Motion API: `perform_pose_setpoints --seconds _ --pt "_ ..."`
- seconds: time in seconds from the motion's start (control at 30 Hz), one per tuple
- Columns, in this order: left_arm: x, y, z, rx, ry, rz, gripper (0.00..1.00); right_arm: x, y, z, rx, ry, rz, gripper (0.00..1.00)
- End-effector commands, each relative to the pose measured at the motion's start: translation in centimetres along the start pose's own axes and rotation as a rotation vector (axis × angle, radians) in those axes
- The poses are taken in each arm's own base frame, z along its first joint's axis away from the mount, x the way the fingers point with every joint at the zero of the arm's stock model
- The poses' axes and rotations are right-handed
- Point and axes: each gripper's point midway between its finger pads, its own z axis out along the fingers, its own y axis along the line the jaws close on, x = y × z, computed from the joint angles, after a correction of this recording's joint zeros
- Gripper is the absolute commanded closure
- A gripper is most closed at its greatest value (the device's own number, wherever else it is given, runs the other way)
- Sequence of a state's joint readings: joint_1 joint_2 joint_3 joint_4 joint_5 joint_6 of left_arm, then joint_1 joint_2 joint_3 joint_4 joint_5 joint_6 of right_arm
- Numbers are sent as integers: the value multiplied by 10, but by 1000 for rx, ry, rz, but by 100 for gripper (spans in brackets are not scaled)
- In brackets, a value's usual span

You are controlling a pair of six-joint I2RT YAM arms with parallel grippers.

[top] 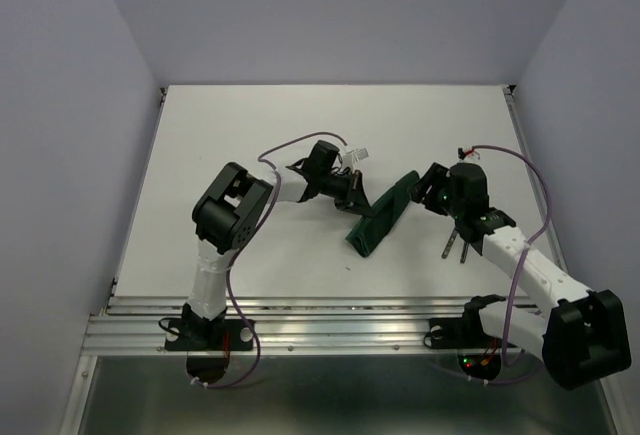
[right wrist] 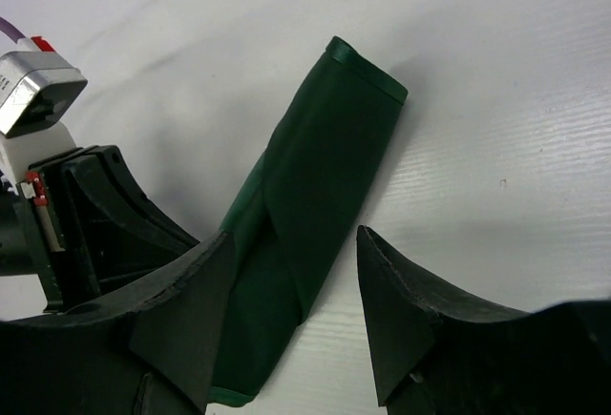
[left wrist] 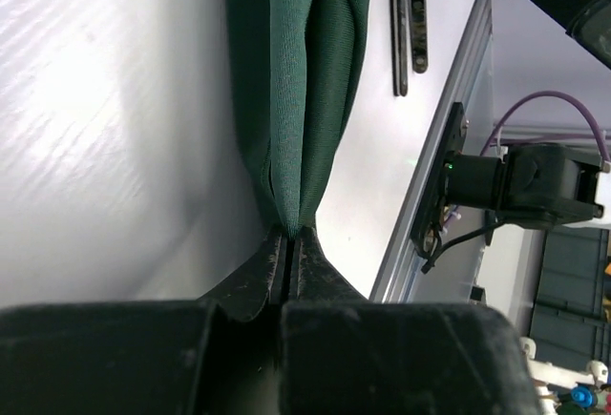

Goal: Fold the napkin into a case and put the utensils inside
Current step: Turn over the smaller rectangle-folded napkin at the center of the board, then move the smaller rectangle folded napkin to the center of the board.

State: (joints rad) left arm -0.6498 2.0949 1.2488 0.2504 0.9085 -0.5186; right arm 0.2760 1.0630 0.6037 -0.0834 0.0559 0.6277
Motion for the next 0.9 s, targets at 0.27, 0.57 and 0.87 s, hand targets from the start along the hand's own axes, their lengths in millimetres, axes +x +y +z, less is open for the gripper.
perform_pose_setpoints --seconds 0.27,0.57,0.87 --pt "-24 16 -35 -123 -112 15 52 5 7 11 -28 58 -33 40" --pt "-46 11 -90 -381 -248 96 44 20 28 35 -134 171 -63 69" --pt "8 -28 -73 -316 -150 114 100 21 30 80 -107 219 -100 93"
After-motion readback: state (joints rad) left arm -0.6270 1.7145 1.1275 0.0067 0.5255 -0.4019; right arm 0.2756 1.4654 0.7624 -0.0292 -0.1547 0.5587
